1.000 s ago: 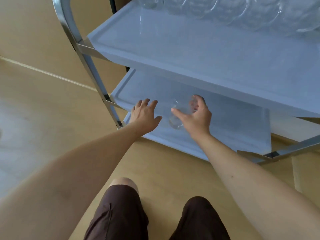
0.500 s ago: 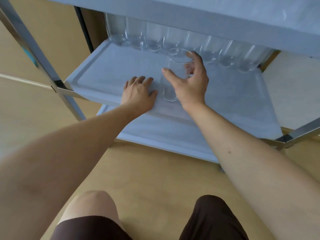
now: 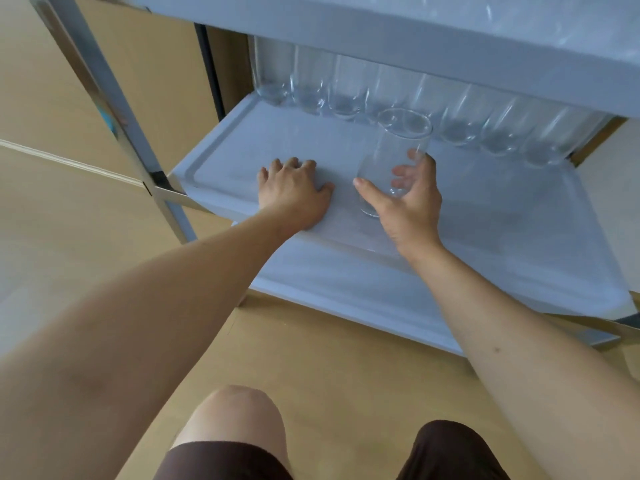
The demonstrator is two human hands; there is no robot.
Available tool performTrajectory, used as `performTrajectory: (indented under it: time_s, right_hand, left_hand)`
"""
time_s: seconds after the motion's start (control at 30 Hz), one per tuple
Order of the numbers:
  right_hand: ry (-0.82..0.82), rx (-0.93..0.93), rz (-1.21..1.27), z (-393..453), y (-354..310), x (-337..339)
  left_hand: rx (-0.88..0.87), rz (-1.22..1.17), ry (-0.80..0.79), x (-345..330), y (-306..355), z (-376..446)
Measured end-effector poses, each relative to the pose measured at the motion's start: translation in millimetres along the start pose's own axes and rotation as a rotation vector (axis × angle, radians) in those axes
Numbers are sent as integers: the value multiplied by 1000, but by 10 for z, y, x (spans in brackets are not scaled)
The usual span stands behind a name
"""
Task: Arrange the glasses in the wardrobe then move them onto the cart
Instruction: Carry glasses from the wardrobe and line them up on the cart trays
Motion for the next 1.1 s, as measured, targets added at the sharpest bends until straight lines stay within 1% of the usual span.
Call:
performTrajectory:
  time_s: [0.17,0.27,0.37,0.47,0.53,0.67,0.77,0.9,1.1]
  right_hand:
    - [-34,15,11,196,-85,-289]
    - [-87,34,-4,324,-114,-539]
    - [-194,39,-35,411,-118,-866]
    - [-253,41,-51,514,-153,-1119]
    - [-261,51,-51,579,-199,-1245]
    - [-222,74,-21,676,-254,-1447]
    - [-193,83,-2,768,-291,-1612]
    - [-186,94,-12,934,-360,-1864]
    - [-208,140,-61,1144,-472,-2179]
  left_hand:
    - [59,41,-15,92,-394,182]
    - [83,48,-23,144,-631,314]
    - [62,76,-33,165,-678,366]
    - [11,135,21,229,-743,424]
    - [9,154,58,302,-858,499]
    - [70,133,52,335,-1092,621]
    - [35,75,76,291,-1147,647]
    - [-38,61,104,246,-1129,663]
    - [-44,62,142,240,-1161,677]
Point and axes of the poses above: each hand's wrist, its own z-axis towards the middle knuckle, its own x-axis out of the back of the hand, y = z × x, the point moved 9 cm from there along z, towards the middle knuckle, and after that the axes turned 4 degrees about -y, right-handed, at the moved point
